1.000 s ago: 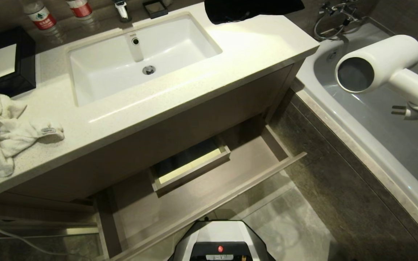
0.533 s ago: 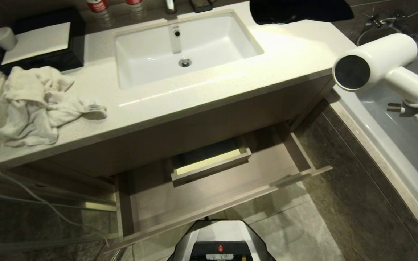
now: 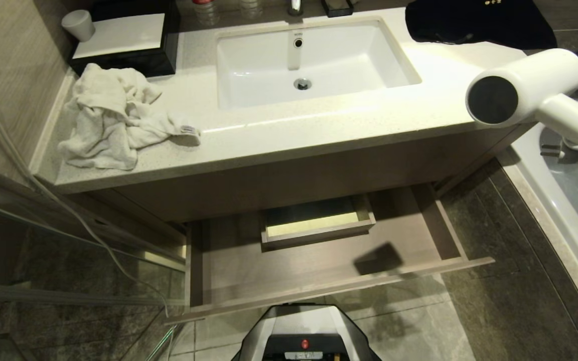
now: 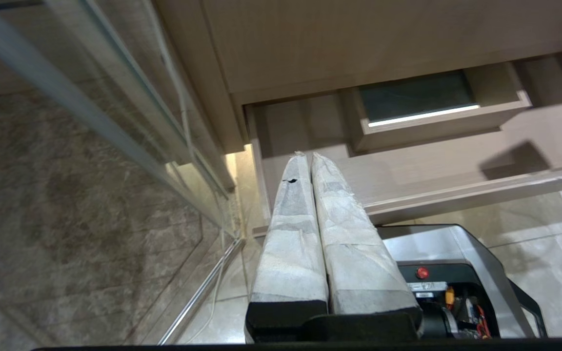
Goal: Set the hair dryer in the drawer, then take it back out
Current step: Put it into the drawer
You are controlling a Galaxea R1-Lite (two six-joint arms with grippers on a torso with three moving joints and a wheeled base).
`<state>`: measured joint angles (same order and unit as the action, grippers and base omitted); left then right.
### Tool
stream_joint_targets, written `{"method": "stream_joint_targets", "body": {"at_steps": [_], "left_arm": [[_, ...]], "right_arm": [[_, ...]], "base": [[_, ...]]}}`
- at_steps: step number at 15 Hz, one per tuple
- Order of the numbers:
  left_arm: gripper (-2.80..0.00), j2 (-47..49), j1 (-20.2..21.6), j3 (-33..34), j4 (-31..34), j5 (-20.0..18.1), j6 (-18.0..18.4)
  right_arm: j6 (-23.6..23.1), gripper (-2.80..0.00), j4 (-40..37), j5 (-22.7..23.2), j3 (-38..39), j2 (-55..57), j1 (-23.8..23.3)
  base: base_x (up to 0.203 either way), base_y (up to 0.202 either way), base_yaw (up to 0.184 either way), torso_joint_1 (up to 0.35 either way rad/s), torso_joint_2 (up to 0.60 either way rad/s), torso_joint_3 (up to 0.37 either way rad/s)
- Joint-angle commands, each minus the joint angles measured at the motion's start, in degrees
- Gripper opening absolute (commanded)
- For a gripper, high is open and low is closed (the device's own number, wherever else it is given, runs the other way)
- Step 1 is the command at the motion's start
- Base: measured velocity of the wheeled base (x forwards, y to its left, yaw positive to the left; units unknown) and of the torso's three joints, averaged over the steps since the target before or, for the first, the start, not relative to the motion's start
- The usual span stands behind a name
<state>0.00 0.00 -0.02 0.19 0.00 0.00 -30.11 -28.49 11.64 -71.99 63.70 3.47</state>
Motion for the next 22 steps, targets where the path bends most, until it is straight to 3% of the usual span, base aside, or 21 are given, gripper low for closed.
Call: {"method": "stream_joint_targets", "body": {"at_steps": [1, 11, 22], "left_arm": [[-2.80, 0.00, 0.00, -0.06, -0.01, 0.00, 0.00], [-2.80, -0.09, 0.00, 0.02, 0.08, 0.00, 0.00], [-2.80, -0.09, 0.00, 0.02, -0.01, 0.00, 0.00]], "right_arm": [[-0.13, -2.80, -0.25, 0.13, 0.18, 0.20, 0.04], [-0.57, -2.80, -2.44, -0.31, -0.08, 0.11, 0.04], [-0.48, -2.80, -3.76, -0.39, 0.27, -0.59, -1.01]], "base": [[0.000, 0.000, 0.000, 0.000, 0.00, 0.000], [0.002, -0.006, 0.143, 0.002, 0.00, 0.001], [0.000, 0.000, 0.000, 0.000, 0.00, 0.000]]}}
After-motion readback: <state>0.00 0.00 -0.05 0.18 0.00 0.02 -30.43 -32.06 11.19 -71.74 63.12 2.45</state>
